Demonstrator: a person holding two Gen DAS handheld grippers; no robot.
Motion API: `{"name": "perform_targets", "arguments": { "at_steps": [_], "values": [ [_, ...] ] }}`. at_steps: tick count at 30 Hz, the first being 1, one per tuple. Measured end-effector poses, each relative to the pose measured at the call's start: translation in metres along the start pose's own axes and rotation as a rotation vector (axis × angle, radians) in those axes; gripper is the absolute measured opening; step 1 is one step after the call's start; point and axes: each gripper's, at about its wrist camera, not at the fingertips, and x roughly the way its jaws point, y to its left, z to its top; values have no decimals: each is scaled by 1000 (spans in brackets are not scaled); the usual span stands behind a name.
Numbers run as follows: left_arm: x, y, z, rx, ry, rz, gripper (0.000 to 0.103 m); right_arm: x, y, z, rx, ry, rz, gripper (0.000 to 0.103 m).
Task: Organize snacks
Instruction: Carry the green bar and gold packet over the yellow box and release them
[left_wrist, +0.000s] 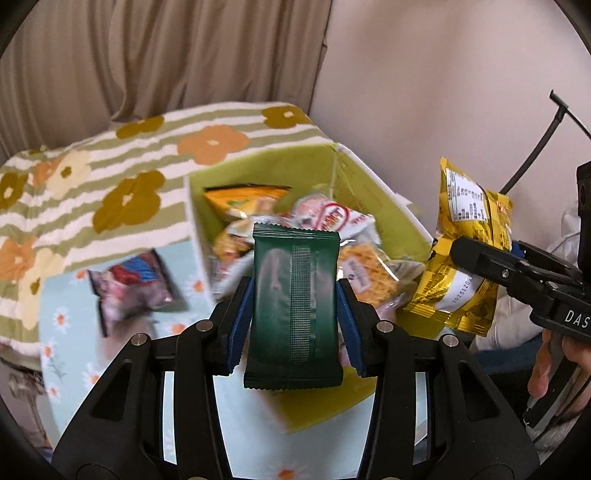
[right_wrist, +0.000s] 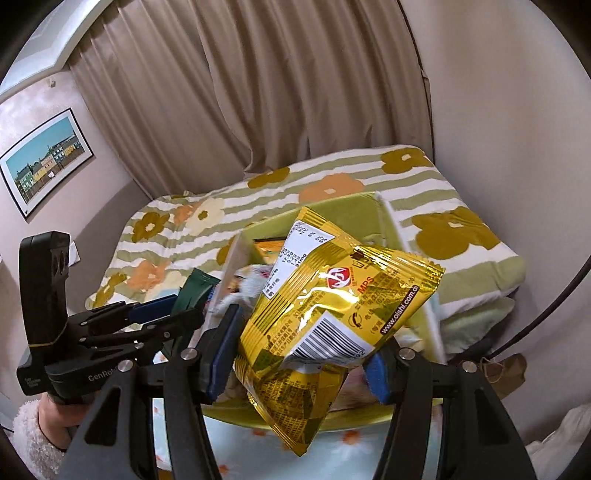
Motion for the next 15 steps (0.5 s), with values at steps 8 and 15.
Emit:
{"name": "perform_targets", "arguments": {
  "at_steps": [8,15],
  "values": [
    [39,-17,-8,34,98,34,99,7,-32,-3,49,51,3,55],
    [28,-9,-26,65,116,71,102,10,-33,-10,33,88,2,55]
  ]
}}
